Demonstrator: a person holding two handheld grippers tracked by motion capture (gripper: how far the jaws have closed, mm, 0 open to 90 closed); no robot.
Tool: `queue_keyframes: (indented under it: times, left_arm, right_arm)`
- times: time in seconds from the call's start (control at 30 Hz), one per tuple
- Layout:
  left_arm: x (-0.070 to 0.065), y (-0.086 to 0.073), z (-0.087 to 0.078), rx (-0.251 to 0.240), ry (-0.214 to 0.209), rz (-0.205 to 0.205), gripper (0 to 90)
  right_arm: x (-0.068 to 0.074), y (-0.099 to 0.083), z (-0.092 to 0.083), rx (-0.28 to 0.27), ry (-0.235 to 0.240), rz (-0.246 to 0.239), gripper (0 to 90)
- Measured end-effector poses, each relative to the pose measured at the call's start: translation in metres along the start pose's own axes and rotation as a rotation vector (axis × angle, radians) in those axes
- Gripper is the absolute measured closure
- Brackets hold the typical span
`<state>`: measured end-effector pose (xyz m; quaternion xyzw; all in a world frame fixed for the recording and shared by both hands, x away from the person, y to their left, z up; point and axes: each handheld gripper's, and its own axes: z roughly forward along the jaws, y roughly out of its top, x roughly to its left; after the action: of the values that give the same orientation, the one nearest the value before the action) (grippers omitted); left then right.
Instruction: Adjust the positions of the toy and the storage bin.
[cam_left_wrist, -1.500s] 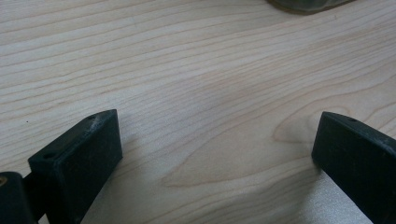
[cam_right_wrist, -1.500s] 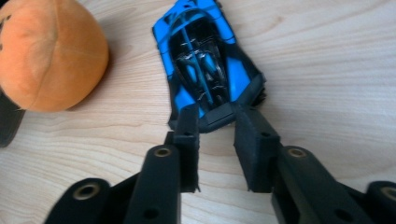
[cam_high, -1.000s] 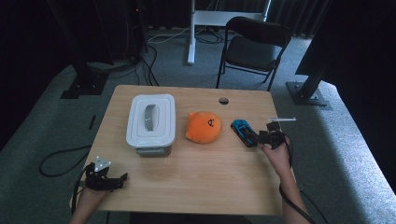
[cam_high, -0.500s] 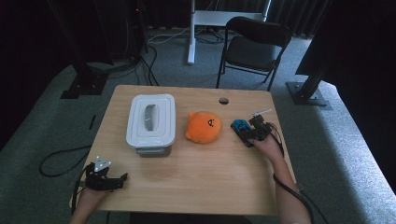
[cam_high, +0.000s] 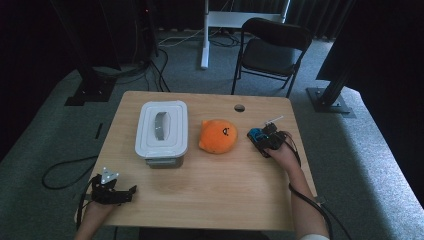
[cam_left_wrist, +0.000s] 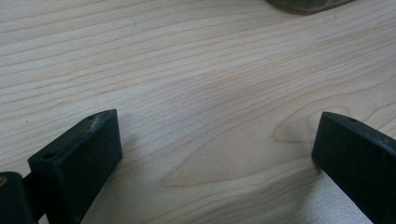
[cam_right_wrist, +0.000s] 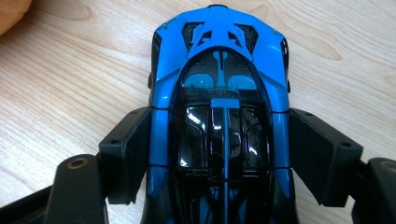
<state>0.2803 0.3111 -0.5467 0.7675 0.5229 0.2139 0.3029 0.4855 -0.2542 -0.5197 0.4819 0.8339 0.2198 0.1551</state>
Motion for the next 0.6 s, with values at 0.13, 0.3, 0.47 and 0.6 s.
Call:
queue_keyframes:
  times: [0.13,0.3,0.47,0.6]
  left_arm:
    - [0.0000,0.0000,0.0000,0.000,0.000,0.000,2.0]
    - [0.0000,0.0000,0.0000,0.000,0.000,0.000,1.9]
    - [0.0000,0.0000,0.0000,0.000,0.000,0.000,1.9]
    - [0.0000,0.0000,0.0000,0.000,0.000,0.000,2.0]
  right_arm:
    - [-0.0028,-0.0014,0.0003,-0.001,0.023,0.001,26.0]
    - [-0.0040,-0.0032,0.0043,0.010,0.048,0.000,23.3]
    - [-0.0043,-0.0071,0.0036,-0.016,0.040,0.036,25.3]
    - [-0.0009,-0.0097,0.0010,-0.006,0.013,0.075,25.4]
